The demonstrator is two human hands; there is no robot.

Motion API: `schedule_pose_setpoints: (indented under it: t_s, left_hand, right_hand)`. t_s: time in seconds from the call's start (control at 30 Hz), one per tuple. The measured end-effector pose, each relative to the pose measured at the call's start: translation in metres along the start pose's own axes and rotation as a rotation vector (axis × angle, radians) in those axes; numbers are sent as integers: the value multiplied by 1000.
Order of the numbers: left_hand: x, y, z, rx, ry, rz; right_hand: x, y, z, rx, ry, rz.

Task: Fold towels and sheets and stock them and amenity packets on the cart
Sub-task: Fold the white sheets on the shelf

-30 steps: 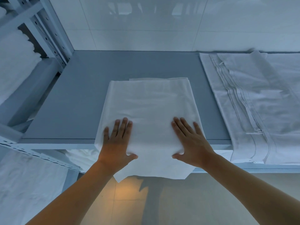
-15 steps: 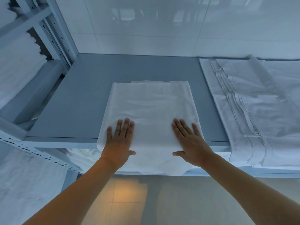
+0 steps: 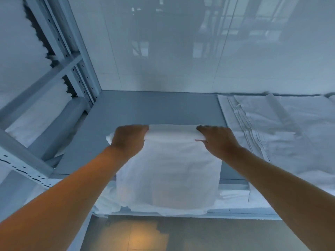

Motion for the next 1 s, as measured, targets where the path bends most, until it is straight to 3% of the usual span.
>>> schedule_pose_setpoints:
  t_s: [0.13, 0.23, 0.3, 0.37, 0.43, 0.5, 0.53, 0.63, 0.67, 0.73, 0.83, 0.9, 1.0]
  left_hand:
    - [-61, 117, 24, 36, 45, -269]
    - [-63, 180, 35, 56, 34, -569]
    - [-49, 197, 37, 97, 5, -735]
    - [-37, 186, 35, 114, -5, -769]
    - [-27, 146, 28, 157, -15, -697]
    - [-14, 82, 16, 192, -15, -549]
    - [-6, 41, 8, 197, -11, -406]
    - [34, -99, -19, 166, 6, 179]
    - [50, -132, -23, 182, 19, 308]
    - [63, -158, -25, 251, 38, 327]
    - [42, -149, -26, 340, 65, 190]
    - [18, -138, -44, 329, 27, 98]
    - [-11, -146, -78, 253, -38, 126]
  right_hand:
    - [-70, 110, -30, 47, -56, -216]
    - [-77, 175, -40, 97, -26, -488]
    - [-66, 194, -40, 107, -2, -640]
    - [-53, 186, -35, 89, 45, -723]
    - [-39, 147, -28, 51, 91, -722]
    - [-24, 87, -15, -5, 136, -609]
    - [-17, 47, -7, -53, 149, -469]
    - [31, -85, 18, -153, 142, 162]
    - [49, -113, 23, -205, 131, 257]
    - [62, -132, 25, -290, 111, 218]
    - [36, -125, 23, -299, 81, 74]
    - [5, -125, 38, -320, 99, 68]
    - [-45, -141, 66, -380, 163, 144]
Point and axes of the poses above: each hand's wrist, its own x-axis away from the middle knuckle, its own y-axis out of the back of the hand, z = x × y, the point moved 8 cm from there along -x, towards the middle knuckle, and after that the axes turned 1 degree about z, right-handed, at the moved point
